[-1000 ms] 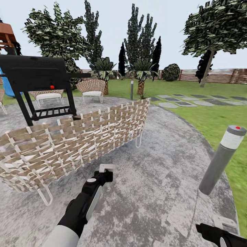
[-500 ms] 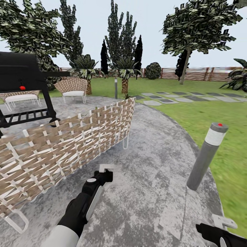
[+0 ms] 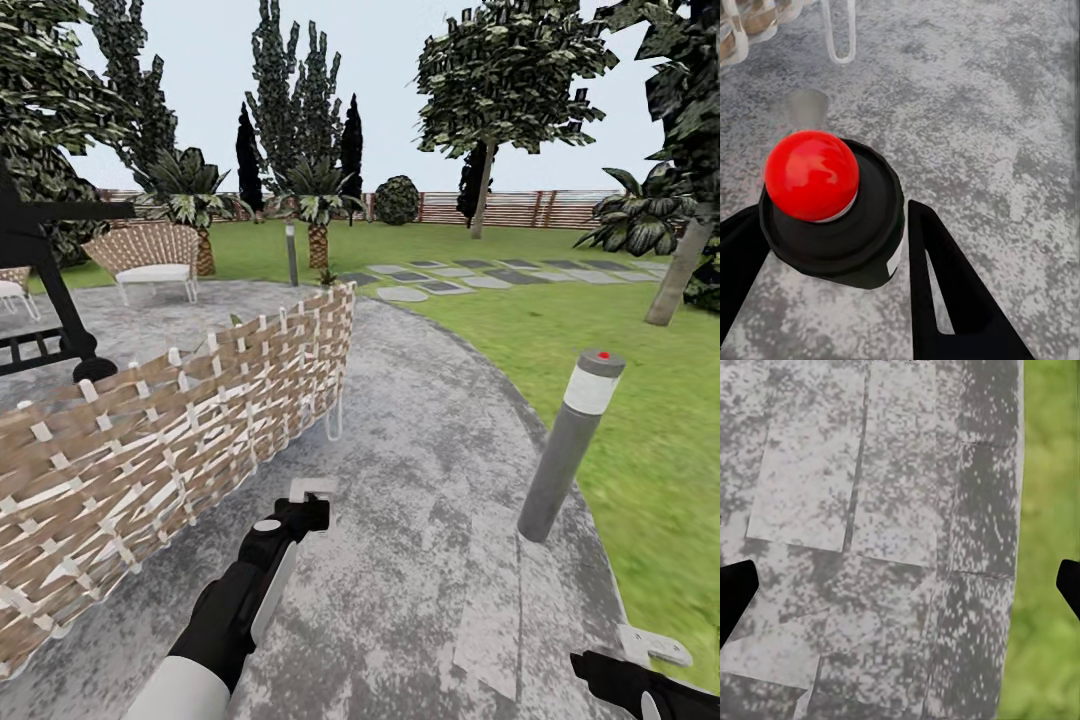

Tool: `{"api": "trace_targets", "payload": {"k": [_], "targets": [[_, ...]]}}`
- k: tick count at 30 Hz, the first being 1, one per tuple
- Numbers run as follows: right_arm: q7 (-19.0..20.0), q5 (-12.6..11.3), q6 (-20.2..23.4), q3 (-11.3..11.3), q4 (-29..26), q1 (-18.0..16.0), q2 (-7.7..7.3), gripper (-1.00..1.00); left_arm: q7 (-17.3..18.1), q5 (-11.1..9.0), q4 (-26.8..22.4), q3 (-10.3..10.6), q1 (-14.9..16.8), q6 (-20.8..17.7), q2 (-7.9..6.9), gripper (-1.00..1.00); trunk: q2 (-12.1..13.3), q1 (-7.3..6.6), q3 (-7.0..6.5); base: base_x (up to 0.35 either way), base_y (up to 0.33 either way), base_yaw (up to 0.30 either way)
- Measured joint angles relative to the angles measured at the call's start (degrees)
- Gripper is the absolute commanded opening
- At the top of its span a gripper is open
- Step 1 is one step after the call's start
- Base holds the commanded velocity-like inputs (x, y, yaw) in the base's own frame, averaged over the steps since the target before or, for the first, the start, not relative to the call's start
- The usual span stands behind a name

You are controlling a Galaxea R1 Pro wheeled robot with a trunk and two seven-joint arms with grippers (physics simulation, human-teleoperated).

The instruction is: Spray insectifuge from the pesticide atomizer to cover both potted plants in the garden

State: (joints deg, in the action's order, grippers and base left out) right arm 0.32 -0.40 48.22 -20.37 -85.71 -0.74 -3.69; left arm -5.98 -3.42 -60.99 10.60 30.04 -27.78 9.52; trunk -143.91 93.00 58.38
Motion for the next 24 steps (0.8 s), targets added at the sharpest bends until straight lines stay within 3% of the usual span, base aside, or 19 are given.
{"api": "trace_targets", "payload": {"k": [5, 14, 21, 24], "targets": [[0.00, 0.00, 0.01, 0.00, -0.01, -0.01, 0.00, 1.00, 0.00, 0.00, 0.00, 0.00, 0.00, 0.01, 0.00, -1.00, 0.00, 0.00, 0.00, 0.241, 0.170, -0.300], [0.00, 0.01, 0.02, 0.00, -0.02, -0.01, 0.00, 1.00, 0.00, 0.01, 0.00, 0.01, -0.02, 0.00, -0.01, -1.00, 0.00, 0.03, 0.00, 0.028, 0.013, -0.292], [0.02, 0.15, -0.21, 0.38, 0.28, -0.02, 0.07, 1.00, 0.00, 0.00, -0.02, 0.00, -0.02, 0.01, -0.01, -1.00, 0.00, 0.03, 0.00, 0.000, 0.000, -0.045], [0.06, 0.33, -0.67, 2.04, 0.44, -0.02, 0.34, 1.00, 0.00, 0.00, -0.01, 0.00, -0.02, 0.01, -0.01, -1.00, 0.00, 0.03, 0.00, 0.000, 0.000, -0.003]]}}
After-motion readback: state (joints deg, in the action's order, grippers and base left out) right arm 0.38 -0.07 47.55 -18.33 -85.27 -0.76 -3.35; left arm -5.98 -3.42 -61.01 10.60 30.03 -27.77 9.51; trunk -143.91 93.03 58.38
